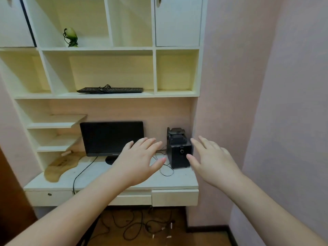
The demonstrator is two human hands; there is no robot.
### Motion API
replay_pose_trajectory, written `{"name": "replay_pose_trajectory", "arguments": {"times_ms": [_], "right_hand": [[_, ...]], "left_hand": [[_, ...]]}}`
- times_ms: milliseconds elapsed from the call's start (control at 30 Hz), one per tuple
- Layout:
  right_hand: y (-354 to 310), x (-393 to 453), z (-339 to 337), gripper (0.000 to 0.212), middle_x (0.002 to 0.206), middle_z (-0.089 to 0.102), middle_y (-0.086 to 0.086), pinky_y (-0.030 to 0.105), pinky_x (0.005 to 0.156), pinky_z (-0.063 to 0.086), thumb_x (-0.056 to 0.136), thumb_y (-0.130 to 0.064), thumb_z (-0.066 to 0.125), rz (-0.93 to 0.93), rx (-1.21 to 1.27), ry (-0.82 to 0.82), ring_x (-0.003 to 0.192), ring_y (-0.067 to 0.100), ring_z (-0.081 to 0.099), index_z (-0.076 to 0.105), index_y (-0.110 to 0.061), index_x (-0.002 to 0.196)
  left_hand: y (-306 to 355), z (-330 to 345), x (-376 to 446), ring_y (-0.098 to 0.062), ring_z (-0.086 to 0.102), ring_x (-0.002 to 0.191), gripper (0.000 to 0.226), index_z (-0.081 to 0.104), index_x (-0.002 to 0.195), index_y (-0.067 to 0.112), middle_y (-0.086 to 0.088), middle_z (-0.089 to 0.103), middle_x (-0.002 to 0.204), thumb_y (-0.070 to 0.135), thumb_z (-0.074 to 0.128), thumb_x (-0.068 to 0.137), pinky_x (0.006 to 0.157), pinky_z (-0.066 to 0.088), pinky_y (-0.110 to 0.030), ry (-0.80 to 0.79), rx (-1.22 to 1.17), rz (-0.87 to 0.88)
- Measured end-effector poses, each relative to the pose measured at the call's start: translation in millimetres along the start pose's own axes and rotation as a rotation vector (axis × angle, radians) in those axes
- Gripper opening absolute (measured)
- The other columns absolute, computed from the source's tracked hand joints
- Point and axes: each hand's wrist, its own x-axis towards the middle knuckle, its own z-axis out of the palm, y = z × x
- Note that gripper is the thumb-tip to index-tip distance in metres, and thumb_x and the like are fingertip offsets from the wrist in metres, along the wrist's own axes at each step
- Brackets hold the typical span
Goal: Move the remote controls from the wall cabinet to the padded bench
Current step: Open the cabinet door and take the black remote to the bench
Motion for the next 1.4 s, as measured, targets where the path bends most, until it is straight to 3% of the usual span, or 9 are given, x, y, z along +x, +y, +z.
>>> {"name": "replay_pose_trajectory", "arguments": {"times_ms": [267,533,767,933,1133,1400], "right_hand": [[-64,93,27,0.055,0.158,0.022,-0.003,0.036,0.111,0.022,0.098,-0.05,0.024,-0.047,-0.008,0.012,0.144,0.015,0.02,0.022,-0.029,0.149],[-76,158,33,0.055,0.157,0.022,-0.002,0.037,0.112,0.023,0.098,-0.05,0.026,-0.039,-0.047,0.017,0.143,0.016,0.021,0.023,-0.03,0.149],[-34,217,16,0.055,0.157,0.022,-0.003,0.036,0.109,0.028,0.098,-0.05,0.025,-0.06,-0.054,0.04,0.141,0.018,0.026,0.021,-0.03,0.149],[11,260,-2,0.056,0.157,0.022,-0.002,0.036,0.114,0.017,0.097,-0.052,0.025,-0.1,-0.136,0.152,0.144,0.021,0.018,0.023,-0.03,0.149],[56,318,-43,0.053,0.155,0.025,-0.003,0.035,0.114,0.015,0.097,-0.05,0.027,-0.15,-0.14,0.257,0.144,0.017,0.017,0.027,-0.031,0.147],[78,386,-100,0.053,0.151,0.033,-0.006,0.038,0.109,0.028,0.097,-0.052,0.028,-0.196,-0.113,0.287,0.138,0.018,0.031,0.028,-0.032,0.146]], "left_hand": [[-88,8,55,-0.01,0.017,0.144,0.061,0.022,0.149,0.033,0.01,0.025,0.156,0.06,0.023,0.095,0.115,0.019,-0.037,0.043,-0.027,0.033],[-126,1,120,-0.01,0.022,0.142,0.058,0.029,0.147,0.03,0.009,0.03,0.154,0.057,0.026,0.096,0.113,0.023,-0.034,0.11,-0.019,0.089],[-114,-13,190,-0.007,0.02,0.143,0.058,0.026,0.148,0.032,0.01,0.028,0.155,0.058,0.025,0.095,0.114,0.02,-0.035,0.138,-0.012,0.119],[-89,-38,246,-0.007,0.028,0.139,0.057,0.024,0.148,0.036,0.013,0.033,0.152,0.057,0.03,0.095,0.112,0.02,-0.03,0.221,0.024,0.188],[-67,-78,317,-0.008,0.034,0.136,0.055,0.031,0.146,0.033,0.012,0.042,0.147,0.055,0.031,0.095,0.109,0.026,-0.031,0.313,0.117,0.198],[-77,-126,378,-0.012,0.038,0.134,0.057,0.031,0.145,0.033,0.009,0.041,0.148,0.059,0.03,0.094,0.108,0.029,-0.032,0.309,0.261,0.125]]}}
